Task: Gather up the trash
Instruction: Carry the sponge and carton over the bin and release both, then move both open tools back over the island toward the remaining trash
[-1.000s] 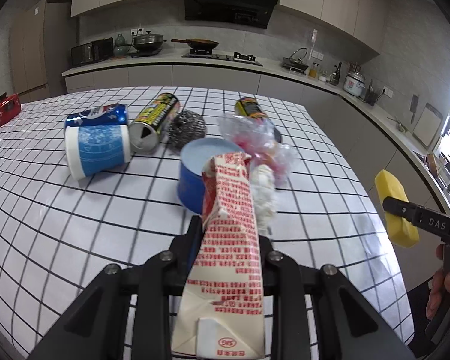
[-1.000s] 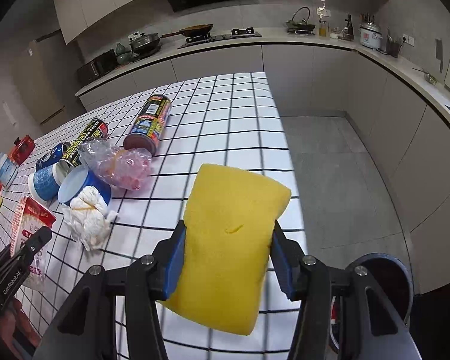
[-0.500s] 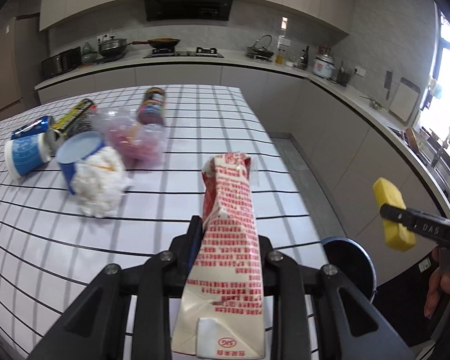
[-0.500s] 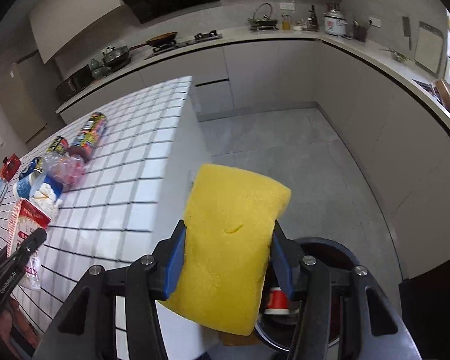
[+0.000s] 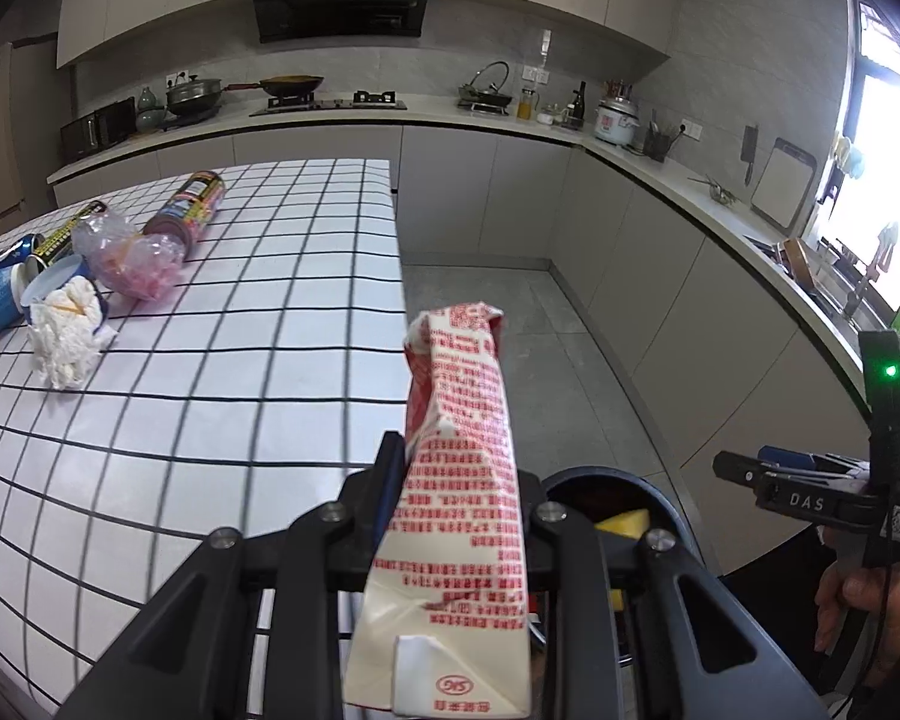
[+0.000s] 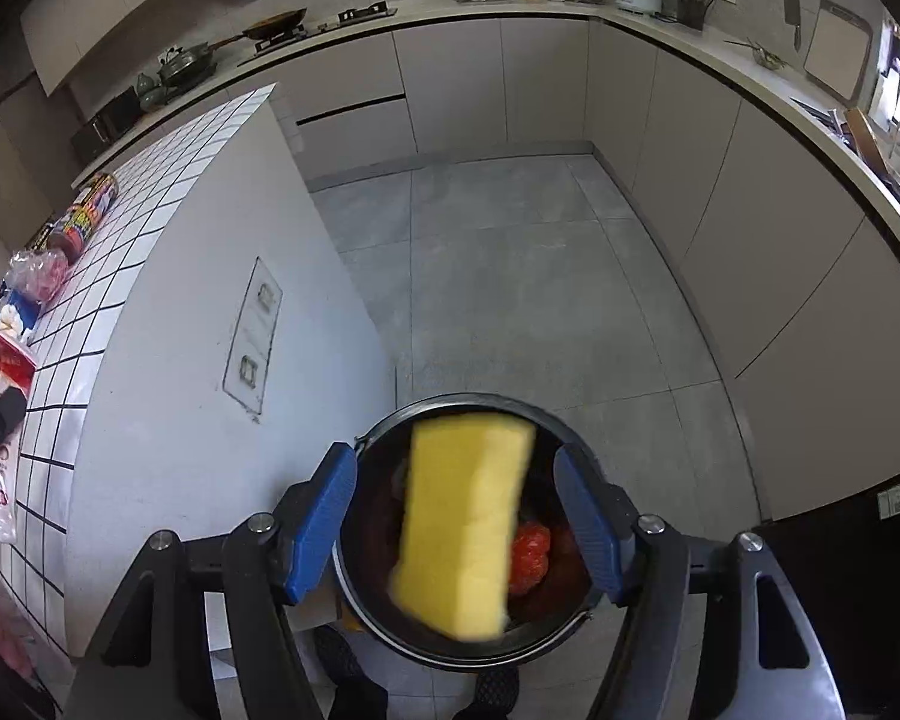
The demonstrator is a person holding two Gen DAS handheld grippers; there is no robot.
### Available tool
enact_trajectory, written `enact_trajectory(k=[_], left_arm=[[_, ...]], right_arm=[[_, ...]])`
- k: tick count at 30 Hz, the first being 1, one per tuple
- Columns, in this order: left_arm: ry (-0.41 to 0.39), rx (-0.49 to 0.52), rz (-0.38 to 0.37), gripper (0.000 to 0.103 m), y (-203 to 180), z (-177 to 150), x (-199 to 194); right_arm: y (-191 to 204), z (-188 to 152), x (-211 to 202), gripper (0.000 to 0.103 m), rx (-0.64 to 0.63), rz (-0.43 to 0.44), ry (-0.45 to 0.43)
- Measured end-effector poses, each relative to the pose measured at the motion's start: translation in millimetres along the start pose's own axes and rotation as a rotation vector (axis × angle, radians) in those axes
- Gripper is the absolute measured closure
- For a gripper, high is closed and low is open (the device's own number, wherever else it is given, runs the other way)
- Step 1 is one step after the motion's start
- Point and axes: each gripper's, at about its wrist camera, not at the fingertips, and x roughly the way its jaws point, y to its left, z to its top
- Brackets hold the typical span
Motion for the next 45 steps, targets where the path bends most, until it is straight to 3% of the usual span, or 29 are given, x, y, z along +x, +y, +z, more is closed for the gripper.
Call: enact_trajectory(k=[8,16,26,28,29,30,35,41,45], left_arm=[[0.01,0.003,-0.021,0.076,-50.9,-13.7,14.6],[0.072,0.048,-0.079,0.076,-117.8,-38.4,40.3],[0.12,0.042,-0.098,0.075,-160.4,-44.8,60.8],[0.138,0.049,-0.107,0.059,-170.8,-48.7,64.8],[0.167,0.066,-0.092,0.031,-179.3,-50.3,68.9],[0.167,0.07,-0.074,0.014,-183.7,-50.3,68.3],[0.105,0.084,-0.047,0.009,-192.6,-41.8,50.1],[0.065,0.078,0.001,0.006,-179.8,-32.2,36.8],[0.042,0.068,0.027,0.004,-165.9,-27.1,28.5]], right_arm=[[-39.2,-3.1,-13.3,0.033,0.007,-0.001,-0.021],[-79.1,-5.6,-24.2,0.033,0.032,-0.019,-0.036],[-112.0,-13.5,-32.2,0.033,0.061,-0.045,-0.044],[-120.8,-14.7,-35.3,0.033,0.071,-0.052,-0.044],[-124.1,-15.3,-36.8,0.032,0.076,-0.057,-0.047],[-127.9,-15.3,-38.5,0.032,0.083,-0.062,-0.048],[-144.3,-13.9,-42.9,0.015,0.125,-0.086,-0.059],[-147.9,-10.3,-42.7,0.013,0.156,-0.067,-0.065],[-139.8,-7.9,-41.7,0.0,0.151,-0.08,-0.073]])
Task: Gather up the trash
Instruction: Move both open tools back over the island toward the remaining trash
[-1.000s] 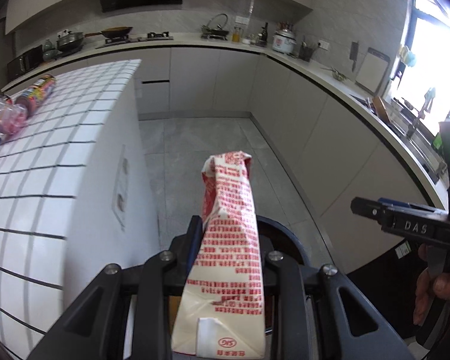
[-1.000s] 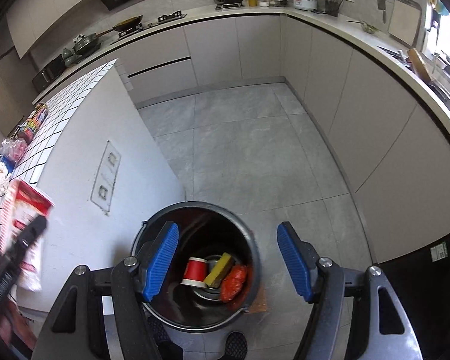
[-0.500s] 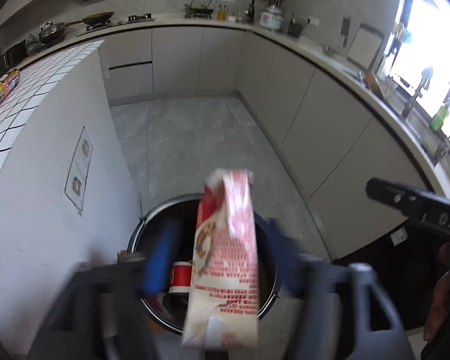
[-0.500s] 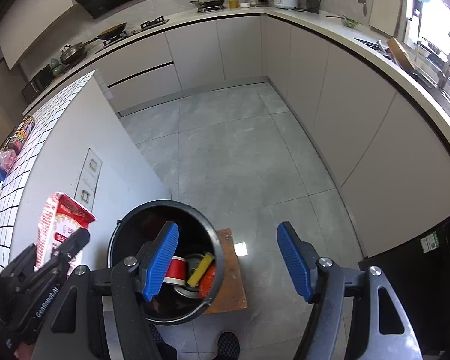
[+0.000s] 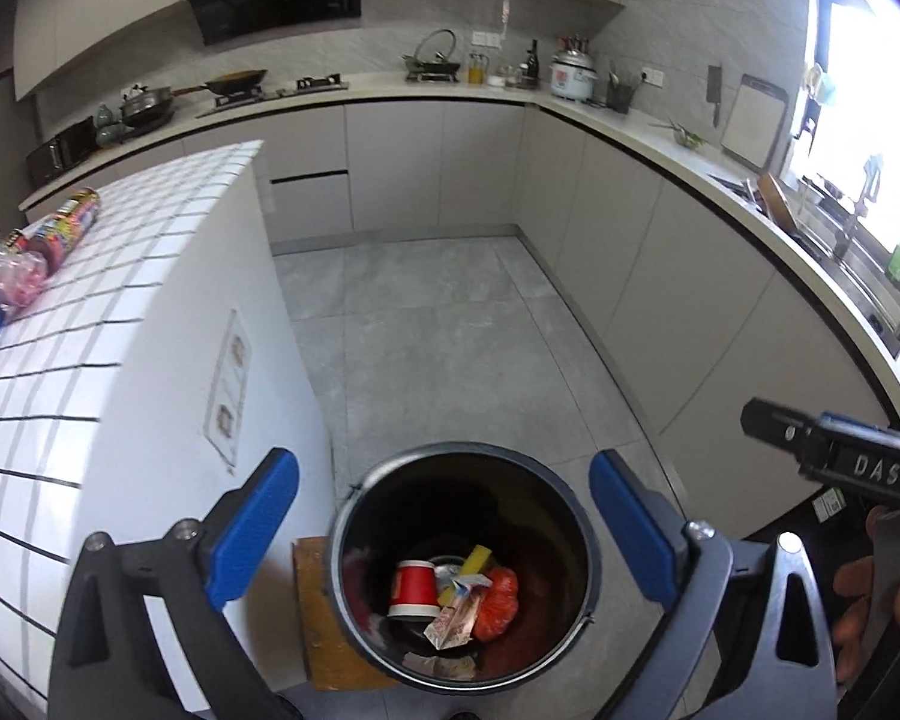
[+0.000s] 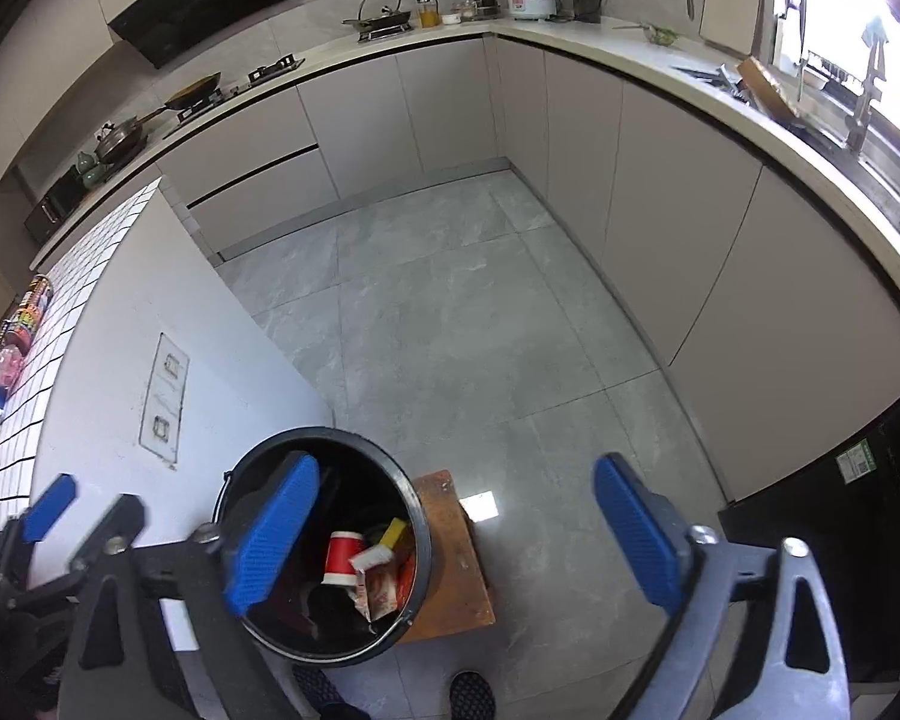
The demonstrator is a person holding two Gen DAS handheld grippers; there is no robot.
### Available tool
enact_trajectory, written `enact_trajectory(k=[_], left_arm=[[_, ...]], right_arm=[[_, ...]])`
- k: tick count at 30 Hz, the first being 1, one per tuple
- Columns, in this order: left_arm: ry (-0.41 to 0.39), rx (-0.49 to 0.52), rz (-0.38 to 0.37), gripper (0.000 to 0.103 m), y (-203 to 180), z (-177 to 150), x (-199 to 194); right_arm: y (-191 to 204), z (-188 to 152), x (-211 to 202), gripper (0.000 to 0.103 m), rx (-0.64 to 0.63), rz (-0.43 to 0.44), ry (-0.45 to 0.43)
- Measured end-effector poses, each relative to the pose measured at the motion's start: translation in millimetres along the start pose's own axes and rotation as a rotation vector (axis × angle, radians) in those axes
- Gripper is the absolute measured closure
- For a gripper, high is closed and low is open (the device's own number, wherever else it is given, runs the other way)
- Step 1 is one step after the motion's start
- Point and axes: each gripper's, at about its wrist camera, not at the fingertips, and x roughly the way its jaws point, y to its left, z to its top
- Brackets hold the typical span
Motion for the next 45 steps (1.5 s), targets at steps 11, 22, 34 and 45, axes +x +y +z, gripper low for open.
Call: enact_trajectory(k=[11,22,34,45], left_arm=[[-0.044,-0.03,0.067,0.0,39.4,13.3,-24.4],[-0.09,-0.112,0.157,0.0,121.9,15.4,-52.8],[-0.109,-0.206,0.257,0.0,233.7,10.1,-74.9],[-0.099,-0.297,0.318,0.001,360.3,-1.3,-89.0]], right_arm=[[42.9,8.3,2.9,0.0,-0.024,0.056,0.014],[127.4,20.5,-3.4,0.0,-0.116,0.129,-0.013],[230.8,22.8,-6.4,0.0,-0.211,0.18,-0.027],[357.8,17.2,-0.4,0.0,-0.307,0.276,-0.018]])
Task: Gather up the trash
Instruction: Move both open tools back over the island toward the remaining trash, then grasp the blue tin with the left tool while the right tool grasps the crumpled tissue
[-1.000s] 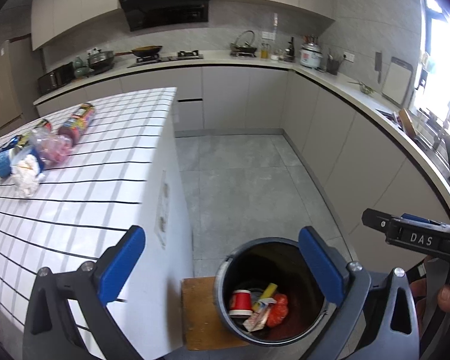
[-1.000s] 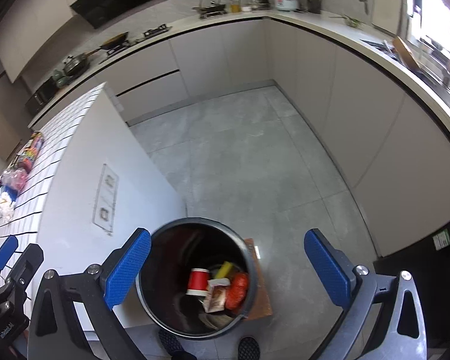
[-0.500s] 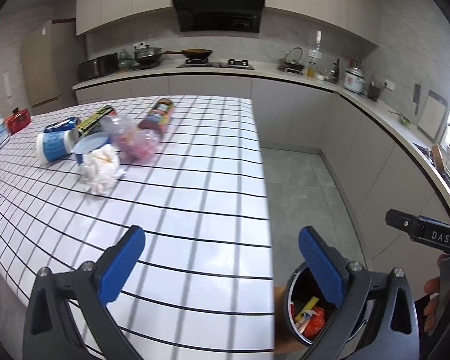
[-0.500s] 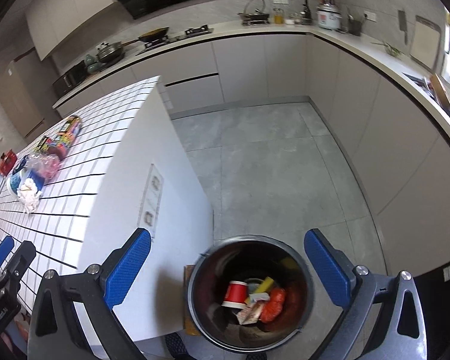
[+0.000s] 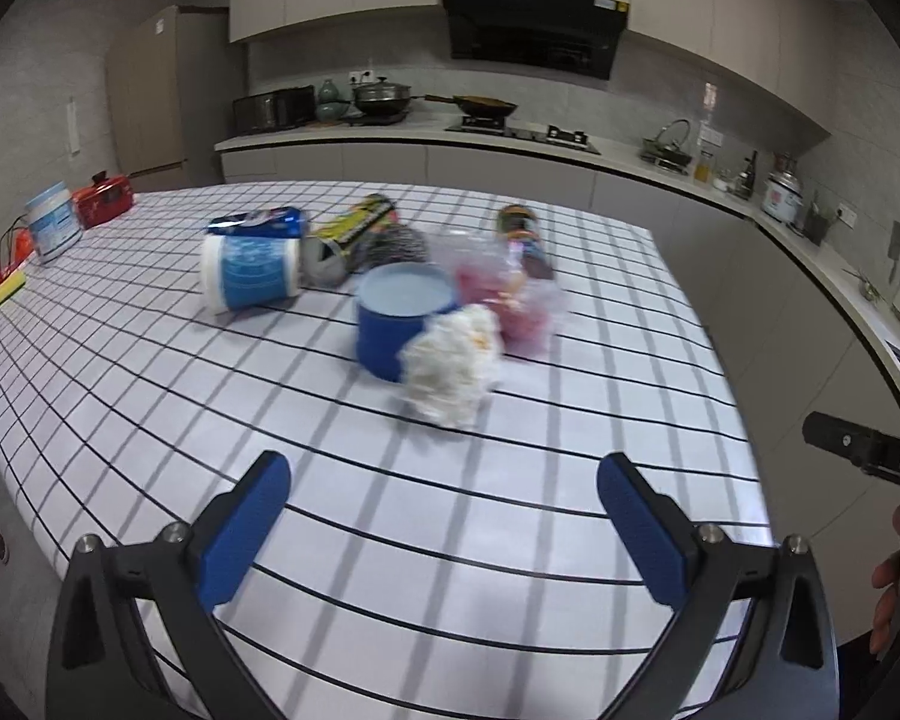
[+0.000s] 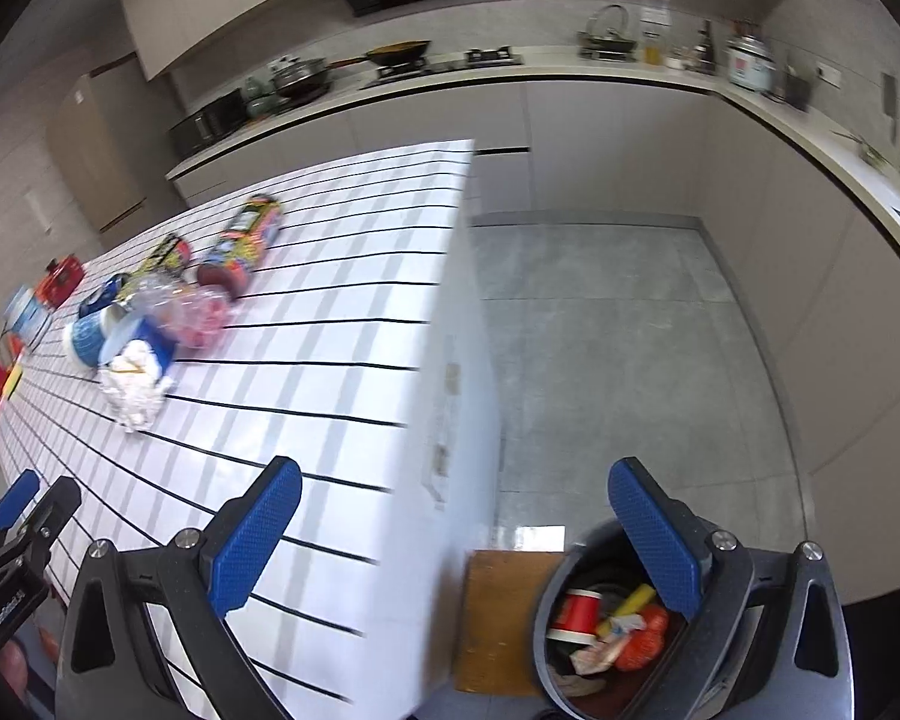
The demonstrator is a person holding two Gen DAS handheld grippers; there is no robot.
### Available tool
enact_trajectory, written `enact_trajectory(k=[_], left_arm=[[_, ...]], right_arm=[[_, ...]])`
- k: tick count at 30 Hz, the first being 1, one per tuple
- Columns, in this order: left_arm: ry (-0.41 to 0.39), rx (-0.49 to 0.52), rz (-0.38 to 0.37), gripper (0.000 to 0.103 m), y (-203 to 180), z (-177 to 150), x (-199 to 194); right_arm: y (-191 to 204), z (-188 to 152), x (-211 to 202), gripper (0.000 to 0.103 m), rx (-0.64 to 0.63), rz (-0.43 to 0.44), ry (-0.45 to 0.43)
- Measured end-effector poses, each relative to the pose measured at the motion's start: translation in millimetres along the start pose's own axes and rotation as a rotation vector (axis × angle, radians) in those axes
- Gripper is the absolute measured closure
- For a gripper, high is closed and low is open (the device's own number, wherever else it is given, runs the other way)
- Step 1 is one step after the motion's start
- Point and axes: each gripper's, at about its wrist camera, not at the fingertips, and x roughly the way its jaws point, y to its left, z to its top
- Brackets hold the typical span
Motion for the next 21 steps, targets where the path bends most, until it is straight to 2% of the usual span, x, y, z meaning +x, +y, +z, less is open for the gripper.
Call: enact_trajectory(k=[9,21], left_arm=[[0.025,-0.05,0.043,0.001,86.7,13.2,19.1],[0.065,0.009,-0.069,0.001,137.0,43.0,58.0]], right_arm=[[100.8,18.1,33.4,0.0,-0.061,0.061,0.009],[219.8,22.9,76.4,0.001,-0.112,0.116,0.035]])
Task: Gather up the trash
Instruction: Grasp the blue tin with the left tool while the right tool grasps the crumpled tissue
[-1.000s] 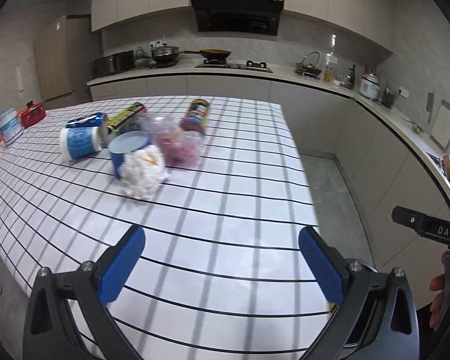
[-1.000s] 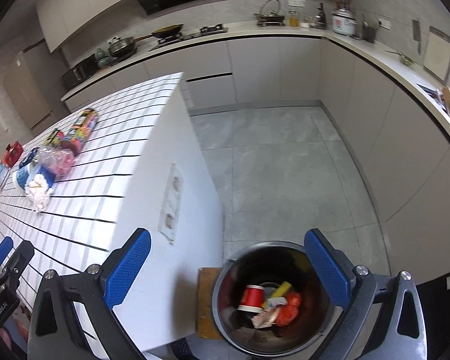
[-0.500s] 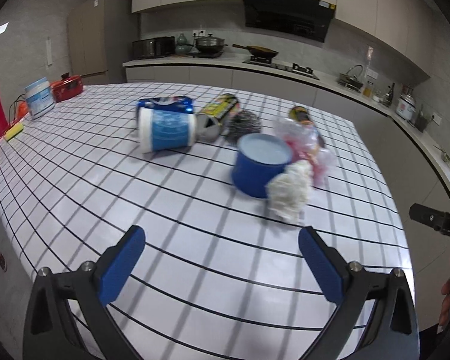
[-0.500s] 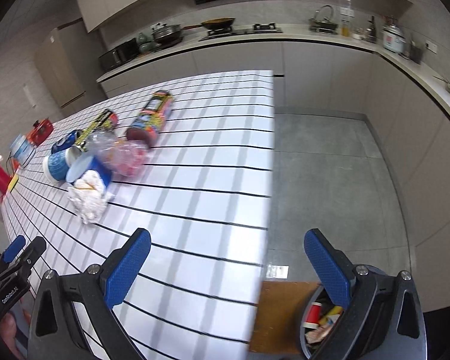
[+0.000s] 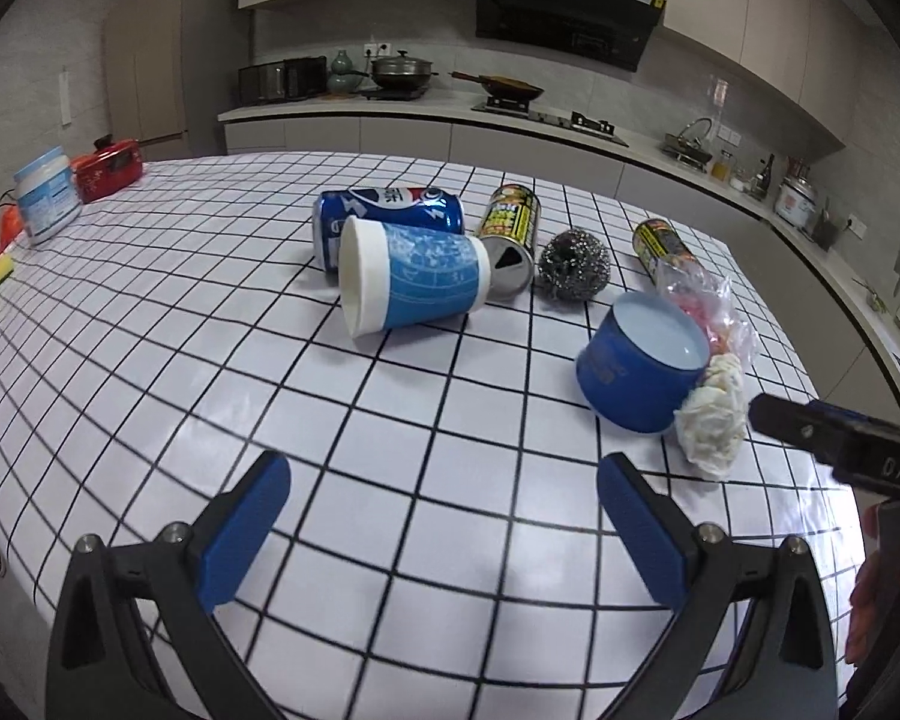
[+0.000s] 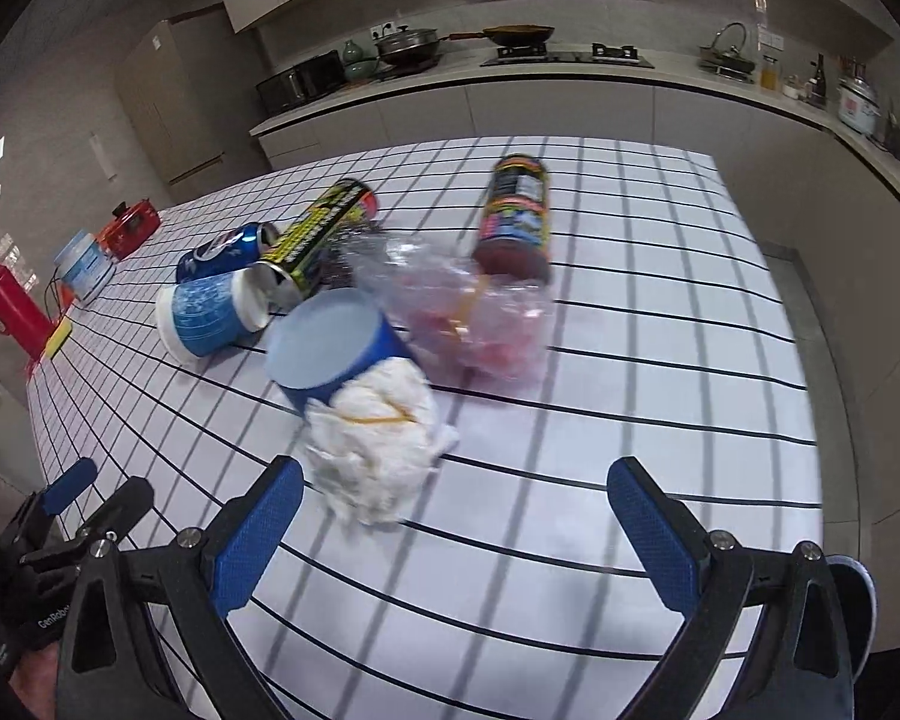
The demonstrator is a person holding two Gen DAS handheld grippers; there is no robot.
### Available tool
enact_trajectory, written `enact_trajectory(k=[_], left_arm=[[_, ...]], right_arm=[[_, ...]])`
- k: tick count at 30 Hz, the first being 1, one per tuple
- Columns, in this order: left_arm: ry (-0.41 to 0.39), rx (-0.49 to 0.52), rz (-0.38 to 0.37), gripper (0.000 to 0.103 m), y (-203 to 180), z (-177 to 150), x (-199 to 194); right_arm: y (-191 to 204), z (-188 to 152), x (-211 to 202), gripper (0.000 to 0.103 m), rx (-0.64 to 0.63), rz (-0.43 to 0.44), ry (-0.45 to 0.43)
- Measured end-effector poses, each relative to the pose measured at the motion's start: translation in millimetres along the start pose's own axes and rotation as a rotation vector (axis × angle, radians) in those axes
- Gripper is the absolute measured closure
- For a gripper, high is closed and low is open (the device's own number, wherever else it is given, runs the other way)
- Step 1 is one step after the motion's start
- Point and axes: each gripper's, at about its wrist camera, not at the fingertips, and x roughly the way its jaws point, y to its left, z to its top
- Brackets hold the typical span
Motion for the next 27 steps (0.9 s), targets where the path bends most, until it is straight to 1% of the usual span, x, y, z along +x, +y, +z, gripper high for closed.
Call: enact_trajectory(k=[1,3,4,6,9,13,15,18,21,22,24,27], left_arm=[[0.002,0.006,-0.008,0.001,2.1,2.1,2.7],[0.007,0.013,-0.024,0.001,6.8,6.4,9.1],[0.01,0.015,-0.031,0.001,9.2,8.3,11.8],[0.013,0.019,-0.043,0.001,11.8,11.3,17.0],[0.023,0.028,-0.065,0.001,11.0,13.8,25.1],[0.033,0.056,-0.101,0.001,-2.0,17.3,34.3],[0.037,0.074,-0.125,0.001,-11.7,18.7,37.2],[0.037,0.106,-0.15,0.001,-25.8,19.4,39.3],[0.044,0.131,-0.171,0.001,-37.8,19.6,41.8],[0.043,0.138,-0.177,0.001,-41.0,20.1,42.1],[0.042,0.149,-0.191,0.001,-49.1,21.0,43.4],[0.046,0.168,-0.21,0.001,-60.7,22.5,46.6]], right_arm=[[6.3,1.4,6.2,0.002,-0.004,-0.009,0.008],[15.9,3.5,20.4,0.009,-0.005,-0.014,0.026],[18.9,3.7,27.4,0.011,-0.006,-0.018,0.04],[22.8,3.7,40.7,0.02,-0.009,-0.028,0.068],[19.9,2.8,49.7,0.028,-0.005,-0.058,0.085],[3.6,3.2,45.8,0.032,0.034,-0.09,0.068],[-6.0,3.8,43.6,0.038,0.05,-0.107,0.066],[-20.9,3.4,42.1,0.039,0.082,-0.127,0.065],[-28.1,4.1,44.6,0.04,0.114,-0.096,0.075],[-28.6,4.5,45.3,0.043,0.115,-0.09,0.075],[-29.8,4.5,43.2,0.049,0.109,-0.102,0.071],[-37.9,3.0,33.8,0.051,0.106,-0.132,0.046]])
